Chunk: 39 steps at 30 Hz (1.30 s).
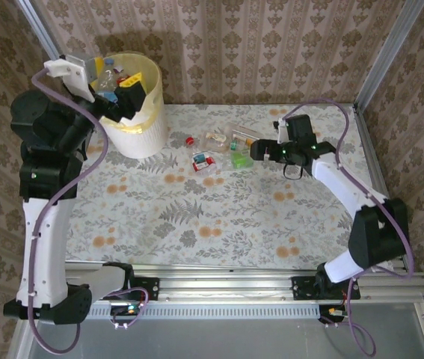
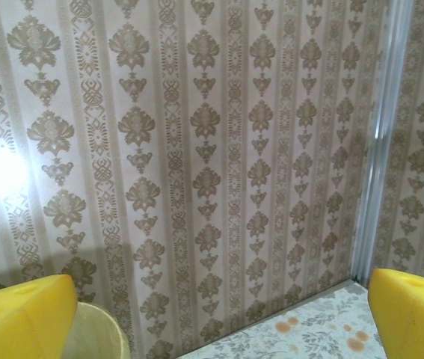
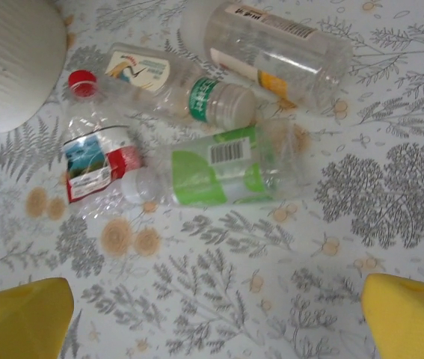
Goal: Throw the plastic bottles in the bin
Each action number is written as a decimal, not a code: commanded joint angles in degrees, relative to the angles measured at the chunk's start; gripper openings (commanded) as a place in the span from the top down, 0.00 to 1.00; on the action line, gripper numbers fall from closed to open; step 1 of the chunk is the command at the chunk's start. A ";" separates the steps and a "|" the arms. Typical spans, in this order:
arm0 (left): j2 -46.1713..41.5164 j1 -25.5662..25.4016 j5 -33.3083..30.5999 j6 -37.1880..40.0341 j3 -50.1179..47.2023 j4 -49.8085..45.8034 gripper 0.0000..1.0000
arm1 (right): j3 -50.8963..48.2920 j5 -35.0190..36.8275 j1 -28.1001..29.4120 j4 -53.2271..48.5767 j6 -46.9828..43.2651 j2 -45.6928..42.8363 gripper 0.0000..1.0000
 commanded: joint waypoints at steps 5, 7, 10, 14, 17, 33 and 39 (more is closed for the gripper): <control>-5.80 -2.22 1.56 -0.12 -4.62 0.86 0.00 | 10.87 1.44 -1.24 -4.81 -5.34 10.97 0.01; -7.18 -2.49 1.09 -0.42 -5.94 0.68 0.00 | 13.19 2.47 -1.30 -5.78 -6.83 13.59 0.02; -9.00 -2.57 0.45 -0.68 -7.44 -0.26 0.00 | 17.01 2.87 -1.27 -7.74 -9.85 17.47 0.02; -11.06 -2.66 -0.19 -0.84 -8.92 -1.86 0.00 | 21.01 3.06 -1.25 -10.05 -14.38 21.91 0.03; -12.25 -2.62 -0.70 -1.77 -9.74 -2.54 0.00 | 23.61 3.59 -1.28 -11.34 -17.13 24.63 0.03; -13.87 -2.66 -2.24 -2.27 -8.24 -8.14 0.00 | 36.67 5.36 -1.39 -14.70 -25.04 38.03 0.04; -13.52 -2.67 -2.66 -1.56 -7.14 -9.87 0.00 | 40.78 7.33 -1.45 -16.47 -26.39 41.80 0.04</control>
